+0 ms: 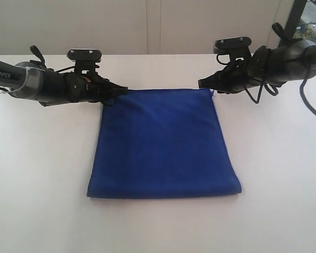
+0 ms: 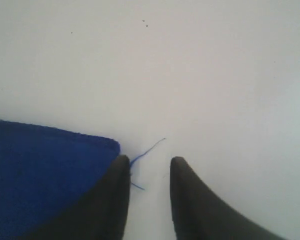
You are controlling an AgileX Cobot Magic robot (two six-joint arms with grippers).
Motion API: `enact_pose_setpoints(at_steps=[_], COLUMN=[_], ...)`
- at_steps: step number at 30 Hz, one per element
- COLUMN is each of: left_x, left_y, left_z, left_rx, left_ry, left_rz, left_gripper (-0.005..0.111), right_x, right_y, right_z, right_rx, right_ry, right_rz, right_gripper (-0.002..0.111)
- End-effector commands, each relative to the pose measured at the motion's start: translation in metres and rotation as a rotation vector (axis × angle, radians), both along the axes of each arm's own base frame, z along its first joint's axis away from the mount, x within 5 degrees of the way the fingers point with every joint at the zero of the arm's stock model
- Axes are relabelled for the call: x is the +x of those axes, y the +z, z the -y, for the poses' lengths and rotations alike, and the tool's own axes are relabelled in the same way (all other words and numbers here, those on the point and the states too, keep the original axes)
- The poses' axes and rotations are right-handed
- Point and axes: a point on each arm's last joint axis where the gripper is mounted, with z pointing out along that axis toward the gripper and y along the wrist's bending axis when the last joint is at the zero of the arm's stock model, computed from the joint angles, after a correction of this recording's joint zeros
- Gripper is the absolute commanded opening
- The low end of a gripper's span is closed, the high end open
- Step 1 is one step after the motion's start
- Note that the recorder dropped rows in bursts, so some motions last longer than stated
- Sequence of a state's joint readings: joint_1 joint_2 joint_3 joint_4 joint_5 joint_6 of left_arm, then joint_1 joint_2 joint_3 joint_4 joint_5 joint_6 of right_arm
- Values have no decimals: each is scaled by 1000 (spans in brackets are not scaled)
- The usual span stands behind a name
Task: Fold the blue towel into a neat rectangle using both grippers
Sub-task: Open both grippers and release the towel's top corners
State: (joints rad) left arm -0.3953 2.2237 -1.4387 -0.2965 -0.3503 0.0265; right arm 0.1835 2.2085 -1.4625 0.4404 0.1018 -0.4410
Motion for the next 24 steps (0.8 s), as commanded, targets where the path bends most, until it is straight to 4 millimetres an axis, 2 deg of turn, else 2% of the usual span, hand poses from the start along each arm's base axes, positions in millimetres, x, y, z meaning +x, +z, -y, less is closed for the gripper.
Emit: enact_pose_setpoints(at_steps=[1,3,7,11,17,22,24], left_x=[2,2,2,4,5,-2,-5], left_y=[0,0,0,9,25,49,62], left_z=[-2,-2,-3,-10,-29,-38,-39], left_rx=[-5,-5,-3,-6,-9,-13,-17], left_ry=[8,8,9,13,0,-17,-27], left_rz=[-2,-2,-5,-23,-169,-209,-209], left_gripper=[52,56,57,57,57,52,45], right_x=[1,0,-4,-10,-19,-23,-21], right_y=[1,0,4,22,48,58,66], right_z=[2,2,0,-1,-4,-9,-12], right_rx=[-9,-2,8,21,72,105,115], right_ry=[4,5,24,49,64,105,127], right_rz=[2,-13,-56,-75,-101,-193,-213], right_gripper=[35,35,35,35,34,23,16])
